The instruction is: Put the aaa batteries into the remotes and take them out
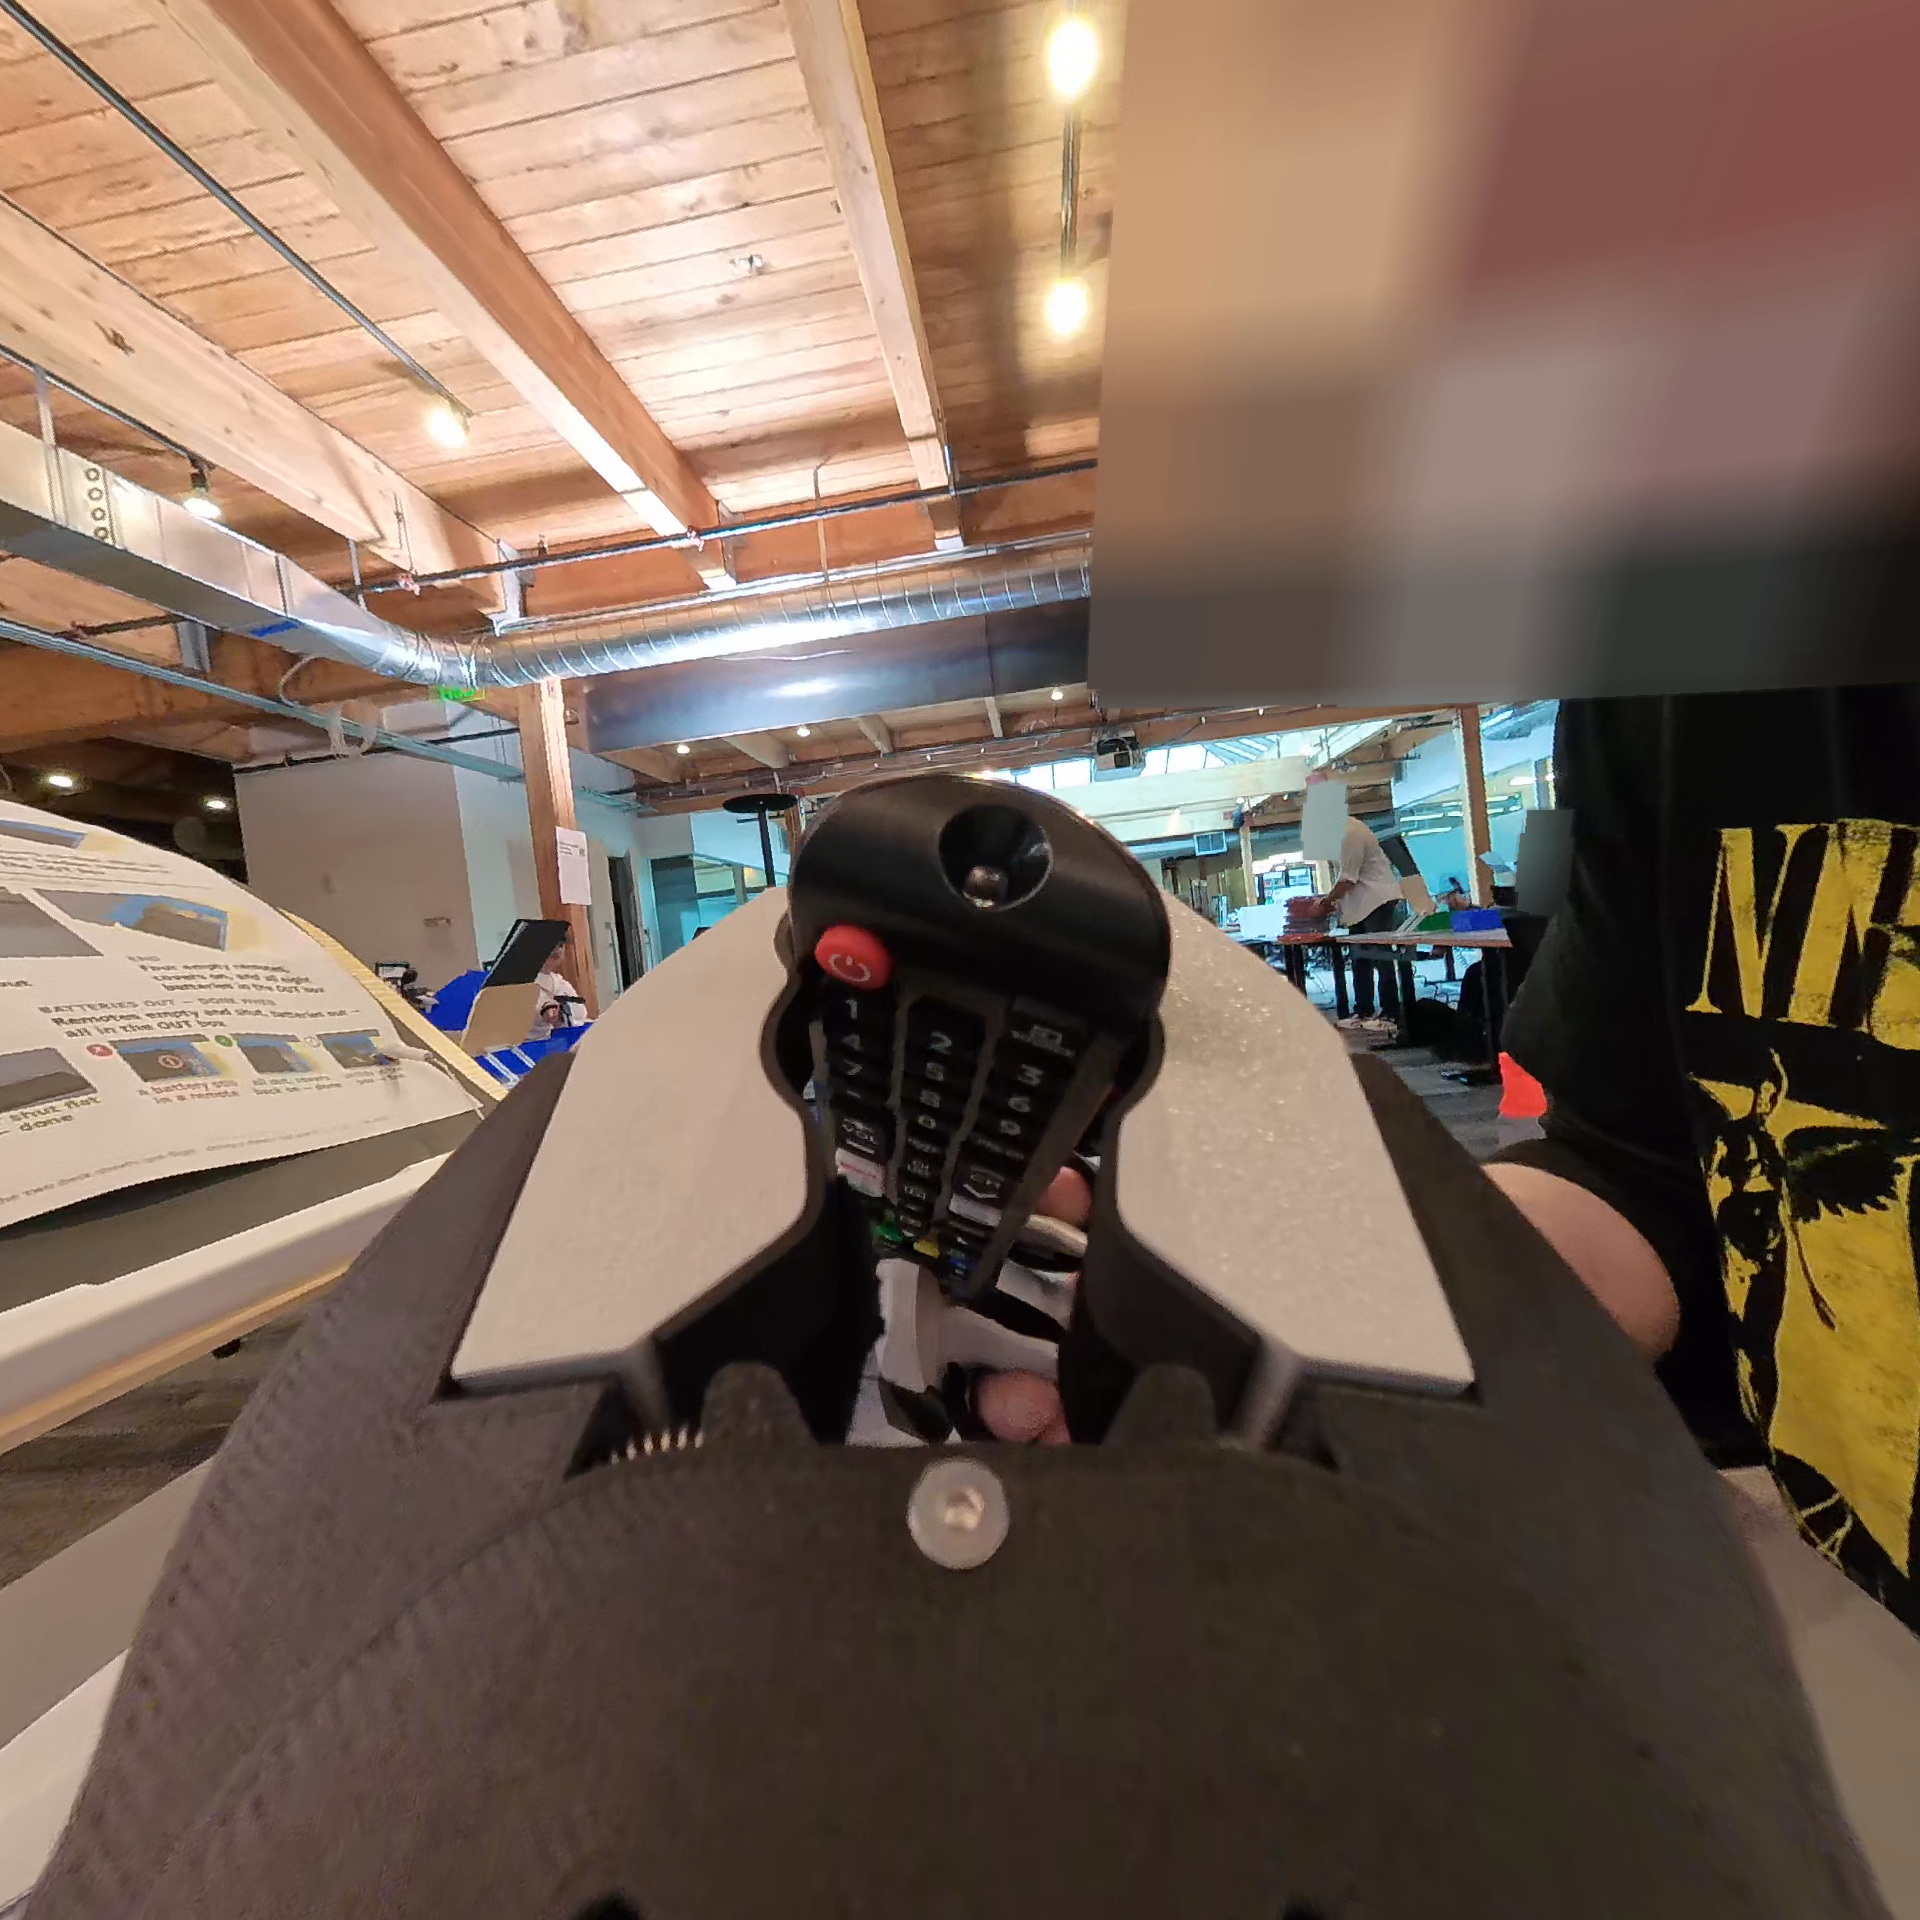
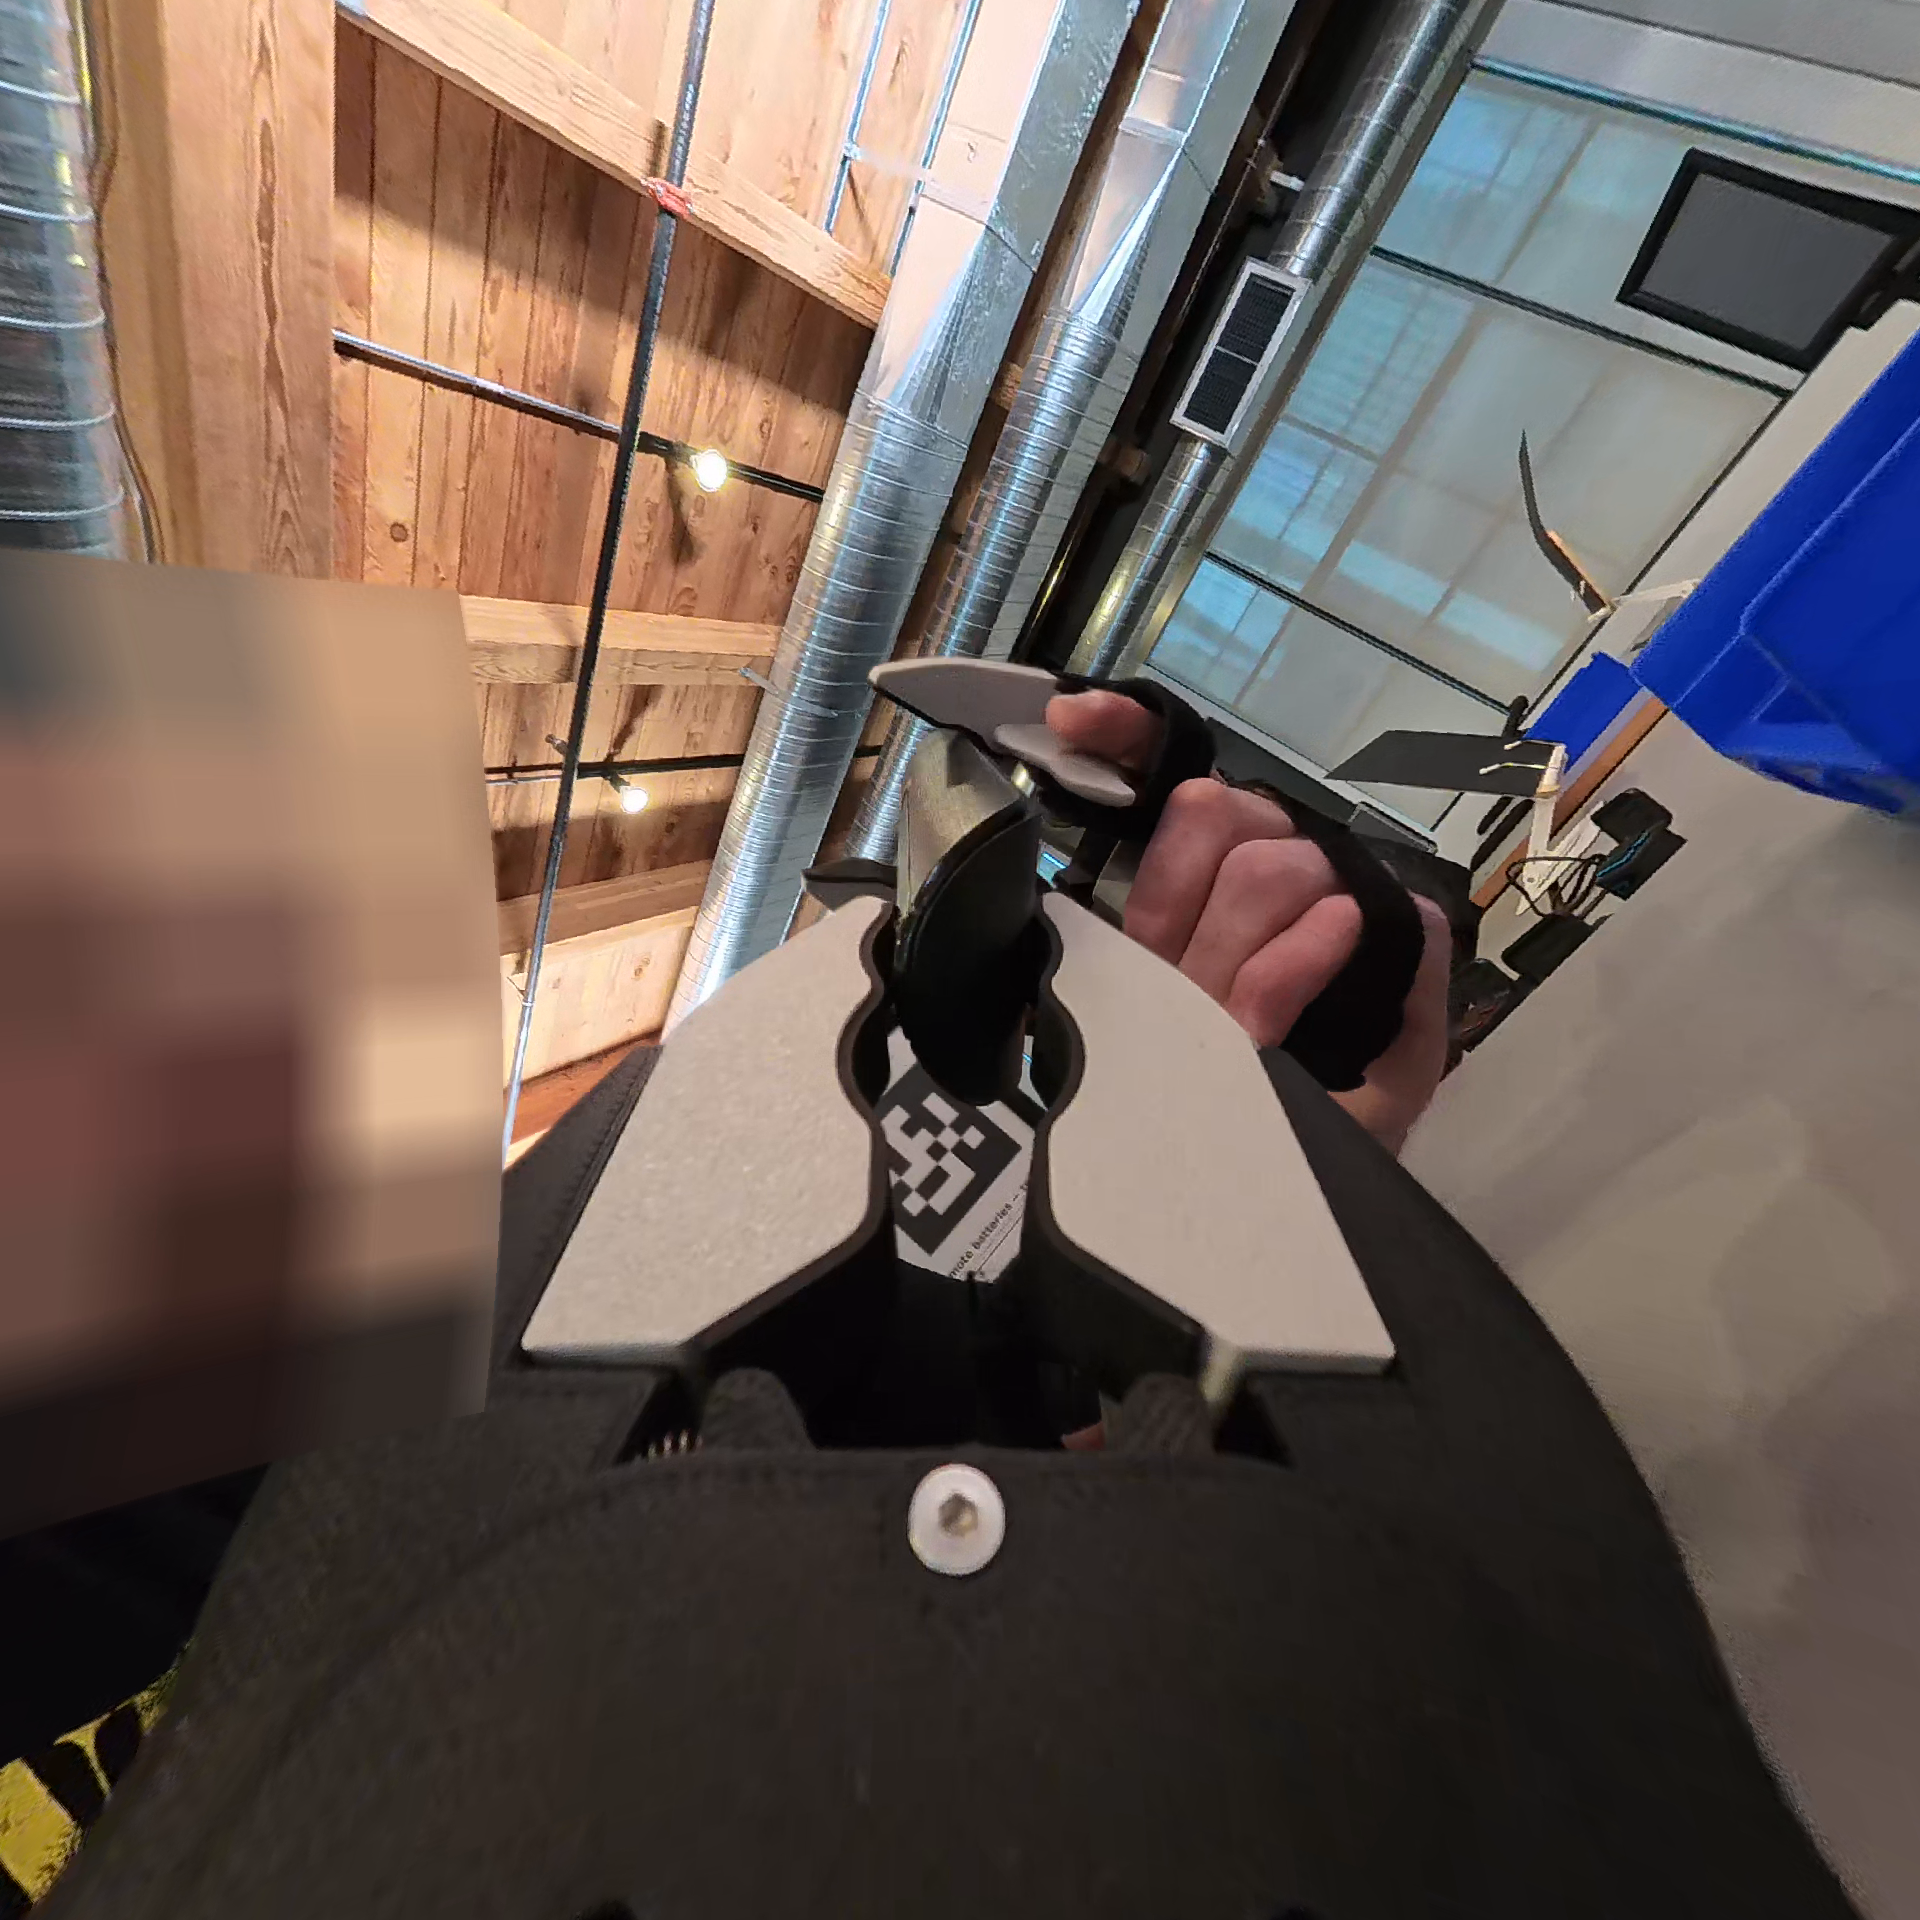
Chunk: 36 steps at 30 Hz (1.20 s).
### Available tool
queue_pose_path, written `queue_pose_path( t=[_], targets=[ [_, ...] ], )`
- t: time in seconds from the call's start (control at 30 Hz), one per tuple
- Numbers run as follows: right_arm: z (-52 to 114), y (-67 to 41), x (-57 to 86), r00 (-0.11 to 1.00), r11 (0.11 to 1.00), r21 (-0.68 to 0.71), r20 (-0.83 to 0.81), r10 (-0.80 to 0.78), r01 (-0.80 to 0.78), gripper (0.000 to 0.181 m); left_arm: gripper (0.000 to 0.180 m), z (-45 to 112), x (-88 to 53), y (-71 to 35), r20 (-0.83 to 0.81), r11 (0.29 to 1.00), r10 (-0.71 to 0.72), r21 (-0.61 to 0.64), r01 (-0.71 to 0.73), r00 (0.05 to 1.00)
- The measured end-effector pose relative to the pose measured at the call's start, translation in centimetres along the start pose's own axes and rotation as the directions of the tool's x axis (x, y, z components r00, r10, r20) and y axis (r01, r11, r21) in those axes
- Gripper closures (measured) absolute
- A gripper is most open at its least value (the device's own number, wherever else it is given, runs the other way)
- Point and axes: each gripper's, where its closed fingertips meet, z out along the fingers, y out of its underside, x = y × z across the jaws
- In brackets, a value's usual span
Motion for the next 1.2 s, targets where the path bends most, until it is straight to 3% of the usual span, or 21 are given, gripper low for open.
queue_pose_path(
  t=[0.33, 0.53, 0.63, 0.83, 0.93, 1.03, 1.13, 1.2],
  targets=[
    [0.3, 1.3, -0.3, 0.996, 0.996, -0.042, 0.056, 0.075, -0.072, 0.159, 0.118, 0.8, 1.6, -0.1, -0.049, 0.987, 0.124, -0.101, -0.128, 0.991],
    [0.2, 1.5, -0.4, 0.996, 0.996, -0.058, 0.055, 0.070, -0.066, 0.159, 0.118, 0.8, 1.8, 0.1, -0.057, 0.986, 0.124, -0.103, -0.129, 0.991],
    [0.2, 0.9, -0.7, 0.999, 0.999, -0.032, 0.045, 0.021, -0.019, 0.159, 0.119, 0.7, 1.3, 0.4, -0.040, 0.983, 0.123, -0.133, -0.127, 0.992],
    [-2.1, -1.8, -2.2, 0.995, 0.994, 0.046, 0.007, -0.100, 0.100, 0.159, 0.087, -1.2, -0.7, 1.5, 0.042, 0.948, 0.147, -0.292, -0.128, 0.988],
    [-4.3, -3.1, -2.4, 0.985, 0.985, 0.055, -0.056, -0.163, 0.166, 0.159, 0.095, -3.8, -2.8, 0.9, 0.126, 0.922, 0.187, -0.365, -0.130, 0.974],
    [-7.1, -3.8, -2.0, 0.973, 0.978, 0.060, -0.132, -0.188, 0.197, 0.159, 0.106, -7.5, -7.0, 0.3, 0.207, 0.798, 0.346, -0.578, -0.170, 0.915],
    [-9.2, -4.0, -1.5, 0.961, 0.975, 0.044, -0.187, -0.205, 0.217, 0.158, 0.115, -12.0, -12.6, 1.3, 0.162, 0.536, 0.471, -0.833, -0.135, 0.867],
    [-10.1, -4.1, -1.0, 0.954, 0.974, 0.043, -0.217, -0.208, 0.223, 0.158, 0.119, -14.7, -16.7, 2.2, 0.101, 0.362, 0.493, -0.927, -0.097, 0.864]
  ],
)
